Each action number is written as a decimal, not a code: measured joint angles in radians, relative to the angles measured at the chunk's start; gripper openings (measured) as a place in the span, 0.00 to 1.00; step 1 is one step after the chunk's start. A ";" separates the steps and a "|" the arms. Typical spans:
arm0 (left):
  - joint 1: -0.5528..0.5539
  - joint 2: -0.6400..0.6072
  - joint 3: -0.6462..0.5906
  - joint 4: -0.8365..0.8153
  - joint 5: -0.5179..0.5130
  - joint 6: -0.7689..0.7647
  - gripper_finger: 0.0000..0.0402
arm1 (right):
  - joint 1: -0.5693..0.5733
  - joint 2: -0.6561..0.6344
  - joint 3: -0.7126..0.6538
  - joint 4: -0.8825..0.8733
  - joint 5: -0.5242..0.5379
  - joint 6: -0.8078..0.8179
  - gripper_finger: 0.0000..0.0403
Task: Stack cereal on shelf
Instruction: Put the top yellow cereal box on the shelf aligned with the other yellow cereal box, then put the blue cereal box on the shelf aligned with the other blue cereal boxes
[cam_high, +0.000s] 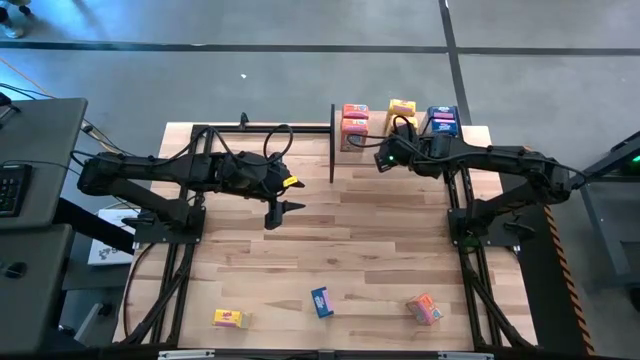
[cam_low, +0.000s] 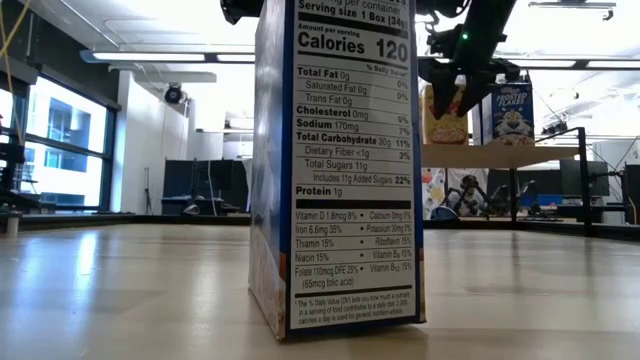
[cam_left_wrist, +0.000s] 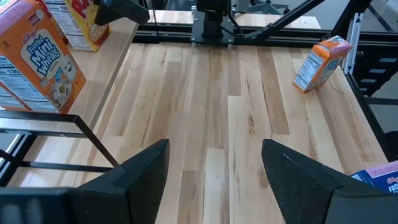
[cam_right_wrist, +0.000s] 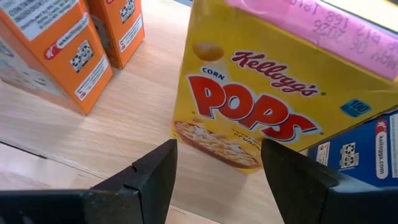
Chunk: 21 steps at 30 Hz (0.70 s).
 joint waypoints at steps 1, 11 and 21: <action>0.000 0.000 0.000 0.000 0.000 0.000 0.61 | -0.002 0.000 0.000 0.000 -0.003 -0.006 0.56; 0.000 0.000 0.000 0.000 0.000 -0.008 0.61 | 0.017 -0.004 0.000 0.004 -0.086 -0.044 0.56; 0.000 -0.003 0.000 -0.001 0.000 -0.008 0.61 | 0.084 -0.026 0.020 -0.005 -0.089 -0.075 0.56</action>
